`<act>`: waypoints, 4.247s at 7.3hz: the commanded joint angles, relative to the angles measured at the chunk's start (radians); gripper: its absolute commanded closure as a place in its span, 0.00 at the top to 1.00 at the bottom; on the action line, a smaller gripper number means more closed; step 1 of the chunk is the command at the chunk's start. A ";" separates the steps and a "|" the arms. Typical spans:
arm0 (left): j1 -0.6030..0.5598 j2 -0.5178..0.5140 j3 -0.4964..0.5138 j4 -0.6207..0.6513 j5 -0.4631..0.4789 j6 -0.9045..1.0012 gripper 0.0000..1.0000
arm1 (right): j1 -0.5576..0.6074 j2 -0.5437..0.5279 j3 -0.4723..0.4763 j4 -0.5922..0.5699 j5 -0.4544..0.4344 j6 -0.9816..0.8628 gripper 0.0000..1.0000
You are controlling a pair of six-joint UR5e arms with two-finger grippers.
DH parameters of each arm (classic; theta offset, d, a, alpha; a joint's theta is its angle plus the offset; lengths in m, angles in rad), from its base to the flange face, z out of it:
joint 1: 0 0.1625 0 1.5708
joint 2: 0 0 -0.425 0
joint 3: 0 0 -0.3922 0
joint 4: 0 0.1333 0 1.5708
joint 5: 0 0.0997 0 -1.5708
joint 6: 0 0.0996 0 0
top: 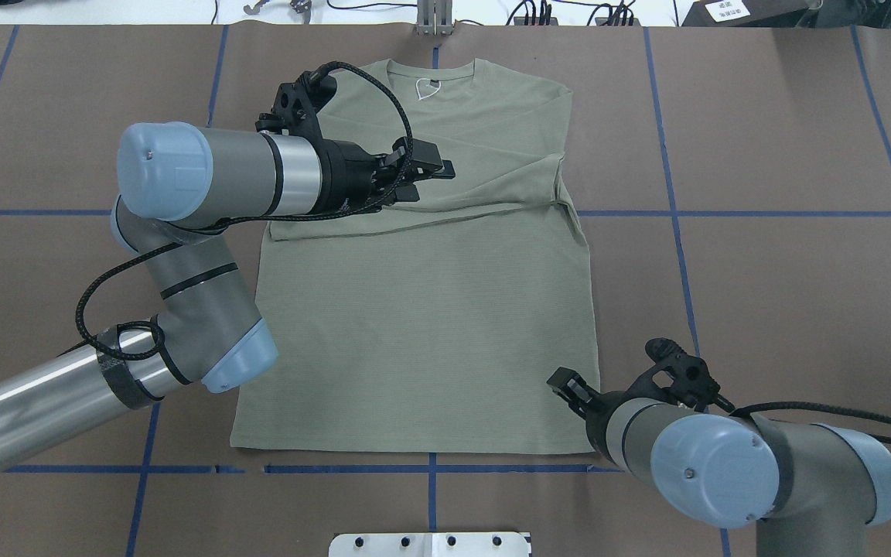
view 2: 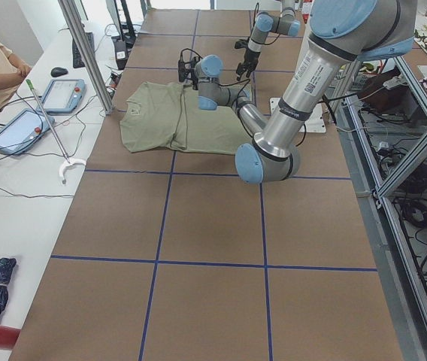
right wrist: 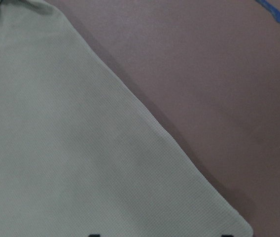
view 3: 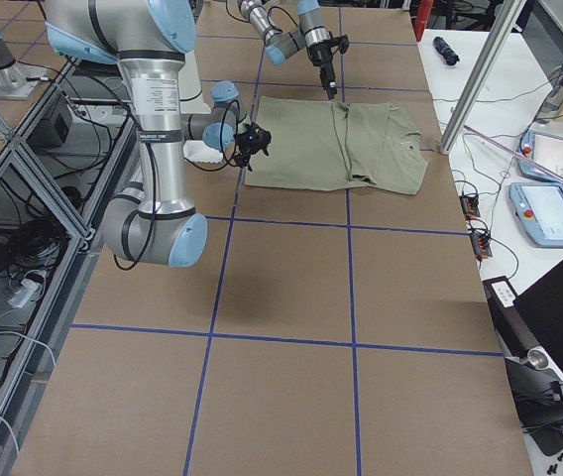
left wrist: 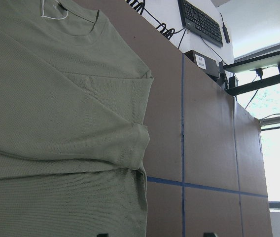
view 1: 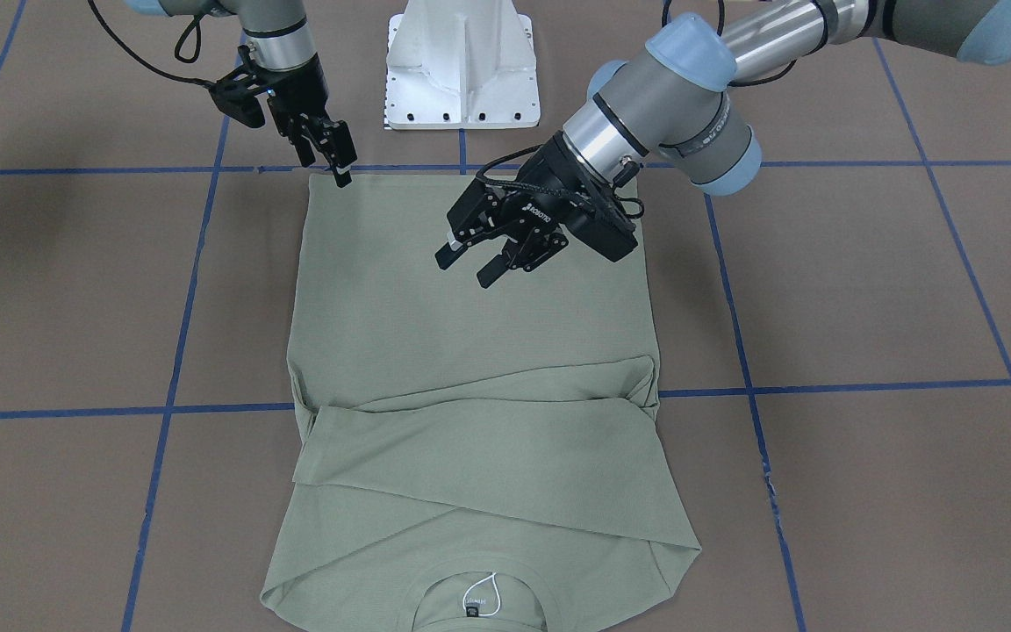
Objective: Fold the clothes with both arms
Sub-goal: 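Release the sleeve with the left gripper while the right gripper moves to the hem corner, then move the left gripper down to the other hem corner nearest the robot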
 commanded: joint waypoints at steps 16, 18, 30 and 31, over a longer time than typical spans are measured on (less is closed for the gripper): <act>0.000 0.022 -0.024 -0.002 0.031 -0.004 0.72 | -0.055 -0.030 -0.042 -0.037 0.009 0.020 0.00; 0.030 0.165 -0.118 0.015 0.063 -0.012 0.72 | -0.054 -0.039 0.003 -0.038 0.016 0.018 0.00; 0.423 0.609 -0.466 0.581 0.236 -0.231 0.66 | -0.045 -0.066 0.046 -0.035 0.055 0.006 0.00; 0.425 0.609 -0.458 0.581 0.238 -0.231 0.63 | -0.045 -0.066 0.045 -0.037 0.052 0.004 0.00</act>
